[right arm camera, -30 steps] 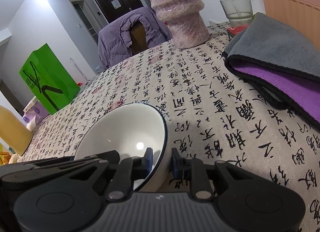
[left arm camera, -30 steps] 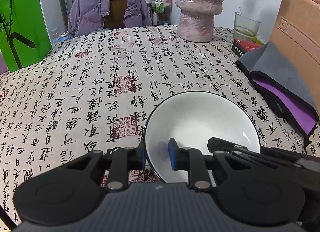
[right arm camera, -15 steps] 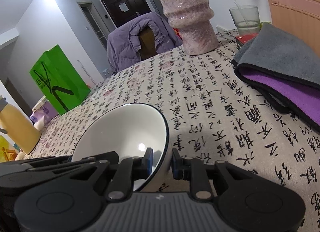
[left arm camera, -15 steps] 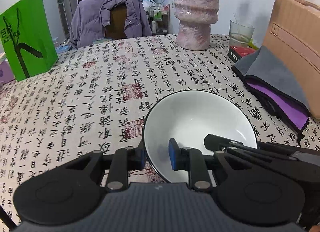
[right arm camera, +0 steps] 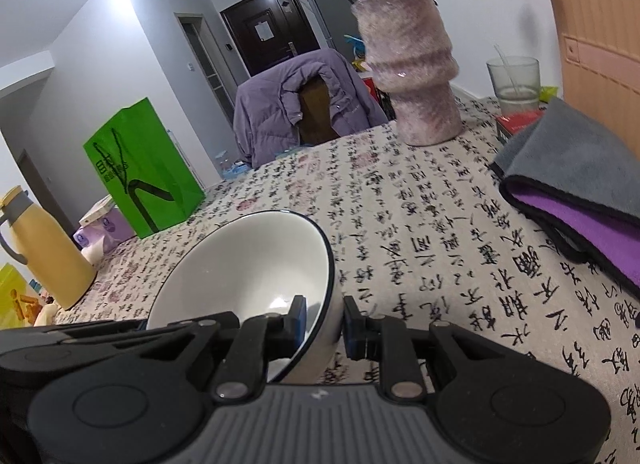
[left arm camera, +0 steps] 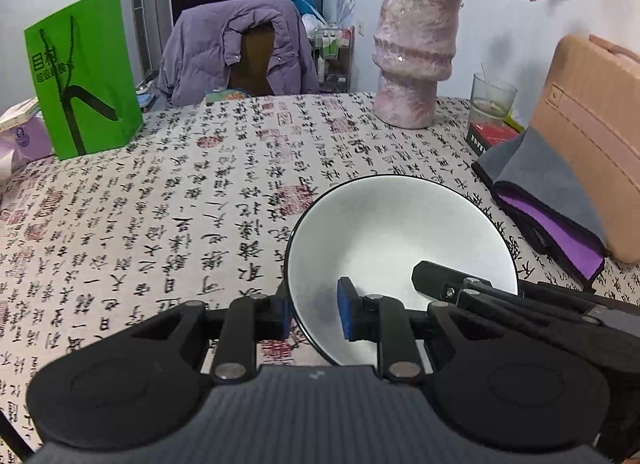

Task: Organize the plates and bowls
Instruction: 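Lift the held white bowl off the table with both grippers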

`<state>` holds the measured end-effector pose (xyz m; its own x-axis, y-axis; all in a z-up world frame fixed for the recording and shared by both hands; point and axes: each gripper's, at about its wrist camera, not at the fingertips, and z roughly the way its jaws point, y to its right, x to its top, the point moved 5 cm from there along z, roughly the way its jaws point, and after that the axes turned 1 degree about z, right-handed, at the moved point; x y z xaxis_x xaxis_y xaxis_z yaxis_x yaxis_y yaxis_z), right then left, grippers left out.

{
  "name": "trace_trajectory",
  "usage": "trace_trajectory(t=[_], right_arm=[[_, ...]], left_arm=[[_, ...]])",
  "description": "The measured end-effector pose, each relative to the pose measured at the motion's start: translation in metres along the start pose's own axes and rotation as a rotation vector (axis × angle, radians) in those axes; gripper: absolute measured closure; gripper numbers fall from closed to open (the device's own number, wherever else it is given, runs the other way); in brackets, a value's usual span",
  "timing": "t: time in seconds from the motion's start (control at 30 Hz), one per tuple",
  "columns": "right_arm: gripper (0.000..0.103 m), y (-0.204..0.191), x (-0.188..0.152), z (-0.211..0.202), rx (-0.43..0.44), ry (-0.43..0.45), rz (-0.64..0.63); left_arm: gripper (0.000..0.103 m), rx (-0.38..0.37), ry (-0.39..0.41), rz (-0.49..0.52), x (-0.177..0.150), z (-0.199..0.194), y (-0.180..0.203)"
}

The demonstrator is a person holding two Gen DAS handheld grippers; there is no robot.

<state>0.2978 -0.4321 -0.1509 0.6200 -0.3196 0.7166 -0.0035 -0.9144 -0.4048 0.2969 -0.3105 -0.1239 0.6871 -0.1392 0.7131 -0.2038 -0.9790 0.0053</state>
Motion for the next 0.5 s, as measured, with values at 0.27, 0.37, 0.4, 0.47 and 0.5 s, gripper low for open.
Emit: trace_trajectory(t=[0.27,0.37,0.4,0.47,0.5], right_arm=[[0.083,-0.023,-0.003,-0.009,0.014,0.012,-0.006],[0.083,-0.03,-0.005,-0.012,0.016,0.014,-0.009],[0.083,-0.031,-0.005,-0.013,0.016,0.014,-0.011],[0.083,-0.035,-0.006,-0.015,0.016,0.015,-0.013],[0.083,-0.037,-0.007,-0.016,0.016,0.015,-0.015]], left_arm=[[0.081,0.009,0.012,-0.018,-0.004,-0.017,-0.016],[0.081,0.01,0.016,-0.023,-0.006,-0.023,-0.021],[0.081,0.01,0.017,-0.024,-0.006,-0.025,-0.022],[0.081,0.01,0.018,-0.029,-0.008,-0.028,-0.025],[0.081,0.01,0.018,-0.03,-0.008,-0.03,-0.026]])
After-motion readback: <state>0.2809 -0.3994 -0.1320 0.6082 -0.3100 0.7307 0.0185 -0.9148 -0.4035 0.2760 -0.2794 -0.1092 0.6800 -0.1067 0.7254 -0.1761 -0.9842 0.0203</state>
